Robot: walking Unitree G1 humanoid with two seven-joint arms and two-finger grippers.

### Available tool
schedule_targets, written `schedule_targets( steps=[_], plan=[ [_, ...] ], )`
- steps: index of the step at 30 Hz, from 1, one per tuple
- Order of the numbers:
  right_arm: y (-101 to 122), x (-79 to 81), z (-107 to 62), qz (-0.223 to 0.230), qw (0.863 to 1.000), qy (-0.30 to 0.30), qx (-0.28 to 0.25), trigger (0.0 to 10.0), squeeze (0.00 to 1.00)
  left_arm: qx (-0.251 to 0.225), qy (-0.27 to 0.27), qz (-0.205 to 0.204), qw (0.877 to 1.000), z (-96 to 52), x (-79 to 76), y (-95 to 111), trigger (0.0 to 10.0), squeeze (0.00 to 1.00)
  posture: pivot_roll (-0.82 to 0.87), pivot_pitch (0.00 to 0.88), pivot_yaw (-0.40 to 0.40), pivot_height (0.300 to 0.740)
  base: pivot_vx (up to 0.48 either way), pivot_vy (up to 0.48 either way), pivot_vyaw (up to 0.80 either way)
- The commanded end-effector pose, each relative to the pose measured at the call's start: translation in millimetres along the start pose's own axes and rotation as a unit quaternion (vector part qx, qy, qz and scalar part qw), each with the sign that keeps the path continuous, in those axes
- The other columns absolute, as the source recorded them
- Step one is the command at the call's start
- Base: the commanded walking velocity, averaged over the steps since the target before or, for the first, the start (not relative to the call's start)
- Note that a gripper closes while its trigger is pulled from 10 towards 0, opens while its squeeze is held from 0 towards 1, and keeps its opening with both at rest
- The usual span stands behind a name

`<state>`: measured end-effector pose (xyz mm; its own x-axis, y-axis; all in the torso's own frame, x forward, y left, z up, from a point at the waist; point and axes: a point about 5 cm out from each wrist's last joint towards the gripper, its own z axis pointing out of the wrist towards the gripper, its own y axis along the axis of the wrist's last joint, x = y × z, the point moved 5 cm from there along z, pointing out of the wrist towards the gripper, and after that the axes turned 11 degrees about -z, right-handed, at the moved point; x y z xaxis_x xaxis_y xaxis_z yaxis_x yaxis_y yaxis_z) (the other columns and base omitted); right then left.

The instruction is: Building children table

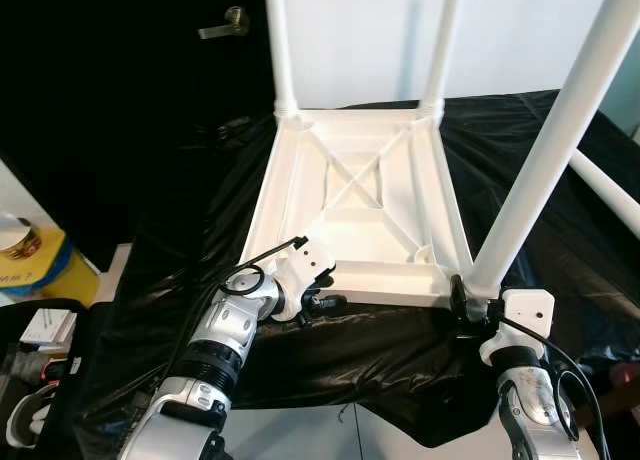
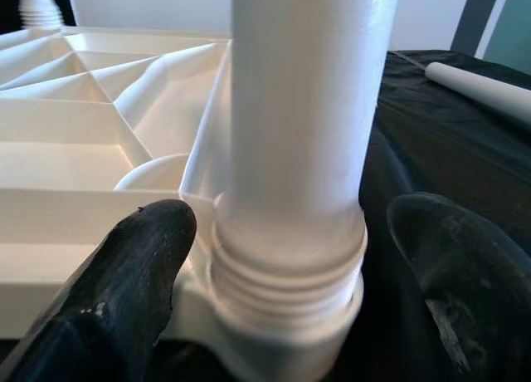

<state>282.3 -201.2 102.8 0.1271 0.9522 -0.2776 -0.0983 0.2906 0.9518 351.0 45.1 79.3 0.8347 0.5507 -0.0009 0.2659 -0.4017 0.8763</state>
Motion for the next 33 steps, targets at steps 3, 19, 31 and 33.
schedule_targets(
  steps=[3,19,31,33],
  plan=[
    [0.5,-1.2,0.9,0.001,1.0,-0.004,-0.002,10.0,0.0,-0.029,0.198,-0.03,0.979,-15.9,46.5,0.4,0.0,0.0,-0.2,0.005,0.054,0.74,0.0,0.0,0.0],
    [-2.8,1.4,5.8,0.004,1.0,-0.006,0.006,10.0,0.0,-0.05,0.139,-0.031,0.989,-5.1,22.0,12.5,10.0,0.0,-0.2,0.009,0.052,0.74,0.0,0.0,0.0],
    [-12.0,16.1,10.1,0.015,0.999,0.01,0.032,10.0,0.0,-0.132,0.095,-0.057,0.985,-15.1,16.7,49.6,10.0,0.0,-0.2,0.015,0.067,0.74,0.0,0.0,0.0],
    [-13.3,18.7,9.9,0.016,0.999,0.013,0.035,10.0,0.0,-0.139,0.107,-0.054,0.983,-18.9,22.6,53.8,10.0,0.0,-0.2,0.015,0.069,0.74,0.0,0.0,0.0]
  ],
)
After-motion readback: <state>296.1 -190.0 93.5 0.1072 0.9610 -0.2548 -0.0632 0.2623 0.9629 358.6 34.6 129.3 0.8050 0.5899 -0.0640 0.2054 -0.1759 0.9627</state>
